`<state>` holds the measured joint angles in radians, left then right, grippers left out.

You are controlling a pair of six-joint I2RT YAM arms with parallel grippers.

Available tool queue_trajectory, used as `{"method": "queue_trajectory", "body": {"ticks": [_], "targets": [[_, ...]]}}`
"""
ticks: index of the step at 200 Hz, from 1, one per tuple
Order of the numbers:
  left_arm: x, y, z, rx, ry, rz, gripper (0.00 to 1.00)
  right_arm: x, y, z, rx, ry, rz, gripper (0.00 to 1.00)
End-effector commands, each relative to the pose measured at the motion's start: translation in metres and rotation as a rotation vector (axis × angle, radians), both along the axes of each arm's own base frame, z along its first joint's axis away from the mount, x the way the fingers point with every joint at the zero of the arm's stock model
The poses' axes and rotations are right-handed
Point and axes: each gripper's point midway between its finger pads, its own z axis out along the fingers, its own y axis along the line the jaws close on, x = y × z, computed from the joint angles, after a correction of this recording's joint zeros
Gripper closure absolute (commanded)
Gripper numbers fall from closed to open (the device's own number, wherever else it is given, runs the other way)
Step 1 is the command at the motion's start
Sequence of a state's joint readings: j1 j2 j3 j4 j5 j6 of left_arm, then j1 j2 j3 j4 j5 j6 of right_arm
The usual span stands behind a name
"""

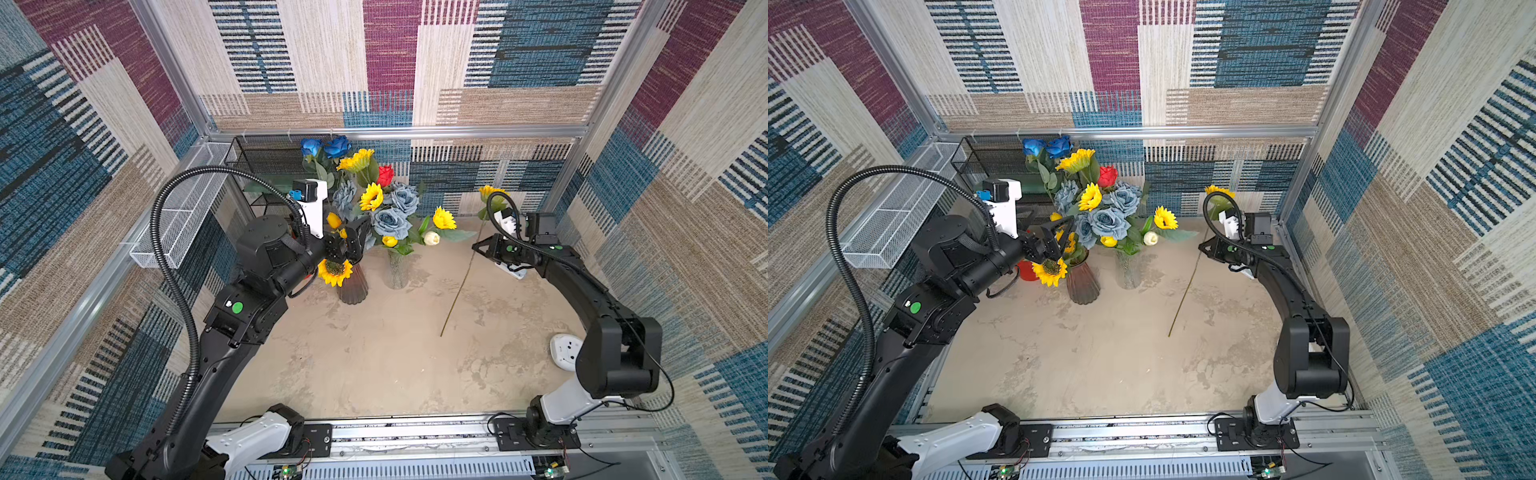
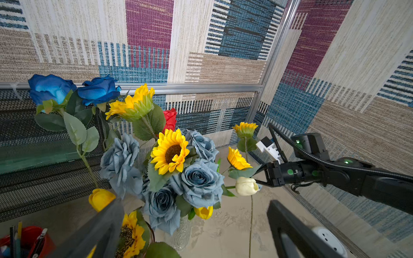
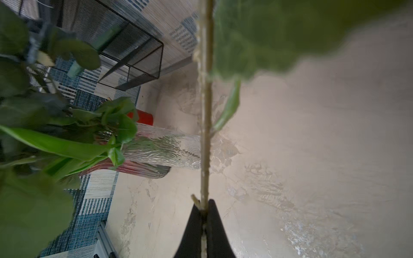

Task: Pick out yellow flowers from the vase
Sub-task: Place the flower at the center of the board.

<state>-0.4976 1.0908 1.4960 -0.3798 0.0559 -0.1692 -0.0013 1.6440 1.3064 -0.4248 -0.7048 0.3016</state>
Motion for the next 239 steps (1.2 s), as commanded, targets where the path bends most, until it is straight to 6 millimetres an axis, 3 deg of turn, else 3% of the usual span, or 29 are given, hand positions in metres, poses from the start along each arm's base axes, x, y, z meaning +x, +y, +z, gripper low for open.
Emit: {"method": "queue_trajectory", "body": {"ticks": [1, 36, 67, 128, 149, 177, 194, 239], "targets": [[-0.001, 0.000, -0.001, 0.002, -0.002, -0.001, 0.00, 0.012, 0.003, -0.025, -0.026, 0.053, 0.017, 1.00], [0.001, 0.000, -0.006, 0.012, 0.014, 0.004, 0.00, 0.027, 0.021, -0.074, -0.003, 0.162, 0.079, 1.00], [0.001, 0.002, -0.007, 0.020, 0.009, 0.010, 0.00, 0.034, 0.025, -0.111, -0.001, 0.248, 0.102, 0.99], [0.006, 0.001, -0.011, 0.035, 0.017, 0.020, 0.00, 0.031, 0.018, -0.142, -0.043, 0.339, 0.118, 0.98], [0.008, 0.000, -0.010, 0.032, 0.018, 0.021, 0.00, 0.028, 0.014, -0.157, -0.148, 0.378, 0.125, 0.87], [0.008, -0.002, -0.011, 0.026, 0.025, 0.012, 0.00, 0.025, 0.014, -0.169, -0.126, 0.402, 0.132, 0.83], [0.007, 0.000, -0.010, 0.025, 0.018, 0.017, 0.00, 0.023, 0.013, -0.170, -0.124, 0.403, 0.128, 0.72], [0.004, 0.000, -0.008, 0.033, 0.008, 0.007, 0.00, 0.028, 0.007, -0.145, -0.094, 0.333, 0.087, 0.58]]}}
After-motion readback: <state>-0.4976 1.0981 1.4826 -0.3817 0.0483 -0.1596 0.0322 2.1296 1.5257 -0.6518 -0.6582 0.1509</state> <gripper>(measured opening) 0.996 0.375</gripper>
